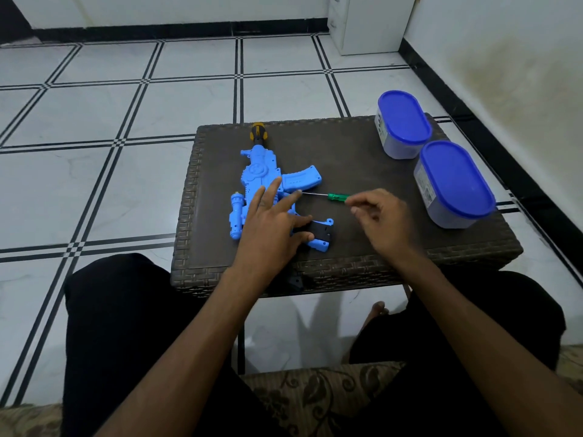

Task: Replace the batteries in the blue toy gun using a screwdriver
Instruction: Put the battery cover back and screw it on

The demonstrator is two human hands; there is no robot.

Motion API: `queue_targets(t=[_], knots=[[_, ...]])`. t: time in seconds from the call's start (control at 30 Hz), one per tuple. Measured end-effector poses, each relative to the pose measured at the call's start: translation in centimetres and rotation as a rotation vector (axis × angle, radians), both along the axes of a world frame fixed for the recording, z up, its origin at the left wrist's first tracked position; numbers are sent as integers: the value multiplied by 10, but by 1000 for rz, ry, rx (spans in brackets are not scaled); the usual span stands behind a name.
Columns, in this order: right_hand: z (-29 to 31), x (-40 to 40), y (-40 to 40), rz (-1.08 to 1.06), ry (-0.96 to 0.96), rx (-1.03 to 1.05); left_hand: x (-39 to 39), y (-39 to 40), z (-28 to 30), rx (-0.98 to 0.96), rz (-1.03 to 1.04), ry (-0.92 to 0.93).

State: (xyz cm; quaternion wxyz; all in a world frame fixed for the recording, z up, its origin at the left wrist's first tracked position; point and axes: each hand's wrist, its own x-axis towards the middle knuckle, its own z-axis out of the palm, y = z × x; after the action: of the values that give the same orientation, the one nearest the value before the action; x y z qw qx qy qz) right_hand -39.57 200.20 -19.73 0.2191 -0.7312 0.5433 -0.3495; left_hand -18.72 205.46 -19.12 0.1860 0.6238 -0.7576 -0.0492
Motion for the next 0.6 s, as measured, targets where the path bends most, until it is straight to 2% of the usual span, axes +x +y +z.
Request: queue_targets(t=[0.13,0.23,0.33,0.43,0.57,0.6], knots=[[2,7,-23,-51,354,72,5,4,-10,-120,-31,-50],[-5,13,-37,-34,427,106,4,6,-7,-122,-7,-28],[-9,18,-43,-56,402,123,0,7,-6,-84,27,36],[-5,15,-45,-104,222,156,-1,9,-10,-91,48,76],[9,-6,-28,-90,-353,254,-3,7,-15,-107,57,82],[13,-12,-22,-83,-440,252,-3,7,-16,-104,55,81]])
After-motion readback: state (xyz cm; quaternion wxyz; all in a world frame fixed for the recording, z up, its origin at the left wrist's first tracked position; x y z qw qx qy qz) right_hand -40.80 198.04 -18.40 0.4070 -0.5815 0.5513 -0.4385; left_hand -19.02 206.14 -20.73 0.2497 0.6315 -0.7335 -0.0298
